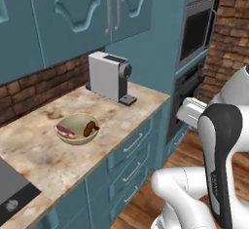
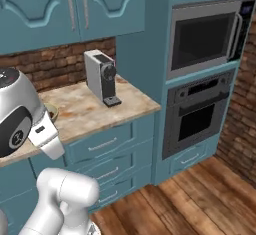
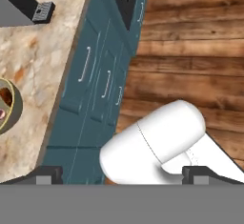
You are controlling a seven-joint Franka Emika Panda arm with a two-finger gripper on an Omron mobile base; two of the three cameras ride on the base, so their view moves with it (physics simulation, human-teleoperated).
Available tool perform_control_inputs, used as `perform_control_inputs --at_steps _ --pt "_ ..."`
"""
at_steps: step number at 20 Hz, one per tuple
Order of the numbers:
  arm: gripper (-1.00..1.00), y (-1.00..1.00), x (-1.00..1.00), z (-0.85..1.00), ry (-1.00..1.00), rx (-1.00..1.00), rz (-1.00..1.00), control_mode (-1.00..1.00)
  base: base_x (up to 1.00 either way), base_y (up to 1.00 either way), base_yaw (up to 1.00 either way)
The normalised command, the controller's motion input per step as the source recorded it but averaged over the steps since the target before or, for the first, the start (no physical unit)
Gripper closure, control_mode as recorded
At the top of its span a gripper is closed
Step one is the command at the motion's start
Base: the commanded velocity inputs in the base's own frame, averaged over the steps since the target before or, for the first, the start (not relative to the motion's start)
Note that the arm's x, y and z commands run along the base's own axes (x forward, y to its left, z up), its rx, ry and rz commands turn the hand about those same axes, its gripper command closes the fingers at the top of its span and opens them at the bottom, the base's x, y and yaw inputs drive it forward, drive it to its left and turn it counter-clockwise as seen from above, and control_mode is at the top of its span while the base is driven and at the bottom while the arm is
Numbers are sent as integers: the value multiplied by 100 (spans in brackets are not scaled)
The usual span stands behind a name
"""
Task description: Place the bowl with the cucumber and squash on the top shelf of the fridge. Place the bowl with the steak and chicken drumstick on the second highest shelf of the fridge.
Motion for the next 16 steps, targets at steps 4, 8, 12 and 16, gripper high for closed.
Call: perform_control_inputs --at_steps 4,8,12,16 --pt "-100 0 0 0 0 0 0 100 100 -12 66" --pt "-100 0 0 0 0 0 0 100 93 0 64" --pt "-100 0 0 0 0 0 0 100 42 -15 72" --pt "-100 0 0 0 0 0 0 100 6 -47 68"
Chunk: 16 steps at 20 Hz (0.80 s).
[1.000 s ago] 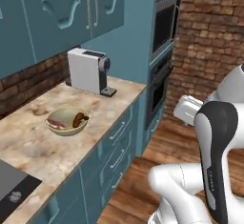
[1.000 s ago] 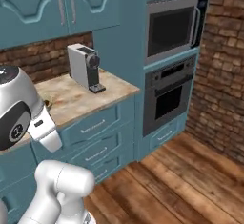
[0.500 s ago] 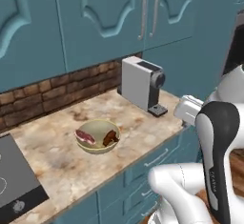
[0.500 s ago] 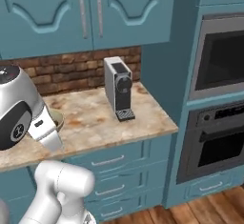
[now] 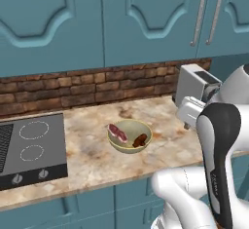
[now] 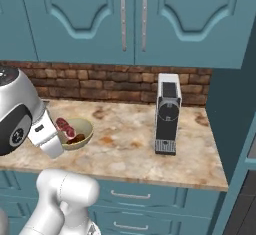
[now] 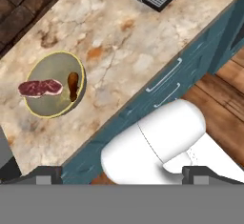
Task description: Place the bowl with the cucumber and squash on the top shelf of the fridge. Place the bowl with the steak and chicken drumstick on the second highest shelf of the fridge.
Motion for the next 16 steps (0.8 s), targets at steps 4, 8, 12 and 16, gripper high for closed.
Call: perform_control_inputs --at_steps 4,8,12,16 --pt "-100 0 0 0 0 0 0 100 22 -33 30" --pt "-100 0 0 0 0 0 0 100 27 -44 25" --pt "-100 -29 83 -13 2 0 19 -100 0 0 0" --pt "-100 -19 100 -42 11 1 15 -100 0 0 0"
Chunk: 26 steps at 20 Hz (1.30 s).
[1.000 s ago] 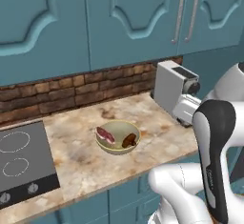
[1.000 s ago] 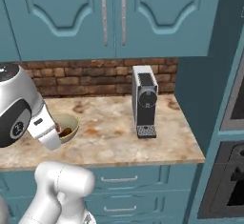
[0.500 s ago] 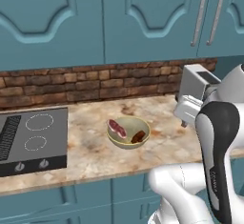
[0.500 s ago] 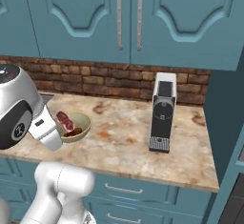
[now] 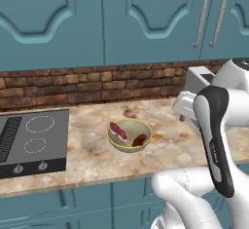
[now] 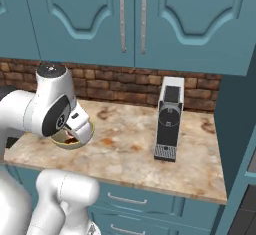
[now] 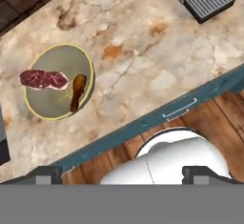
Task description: Place the bowl with the cucumber and squash on the top shelf of the fridge. Place the bowl with the steak and chicken drumstick on the second highest shelf of the fridge.
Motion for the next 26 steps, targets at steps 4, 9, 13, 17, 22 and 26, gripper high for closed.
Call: perform_control_inputs --at_steps 4,9,13,17,22,26 --pt "-100 3 100 -74 9 -1 10 -100 0 0 0" --pt "-100 19 84 -89 10 -5 5 -100 0 0 0" --pt "-100 27 90 -69 2 -2 0 -100 0 0 0" --pt "-100 13 69 -49 0 0 0 -100 0 0 0" --pt "-100 9 34 -42 0 0 2 -100 0 0 0" --pt "-100 12 36 -28 -1 0 1 -100 0 0 0"
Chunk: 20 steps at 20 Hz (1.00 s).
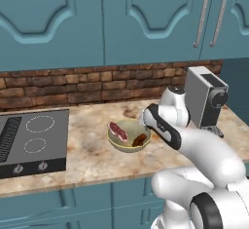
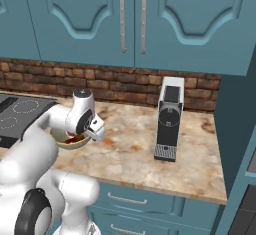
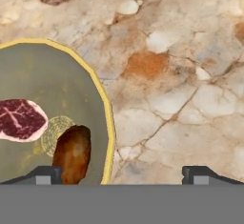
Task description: Place the bowl with the cucumber and squash on the top shelf of the fridge. Place the bowl with the steak and chicken drumstick on the second highest shelf of the fridge.
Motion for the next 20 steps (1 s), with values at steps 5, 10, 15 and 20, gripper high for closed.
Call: perform_control_inputs --at_steps 5,10,15,20 --pt "-100 1 16 -34 0 0 1 -100 0 0 0" --pt "-100 0 35 -22 0 0 0 -100 0 0 0" --pt "-100 0 29 -14 0 0 0 -100 0 0 0" --pt "-100 0 26 -10 0 0 0 -100 0 0 0"
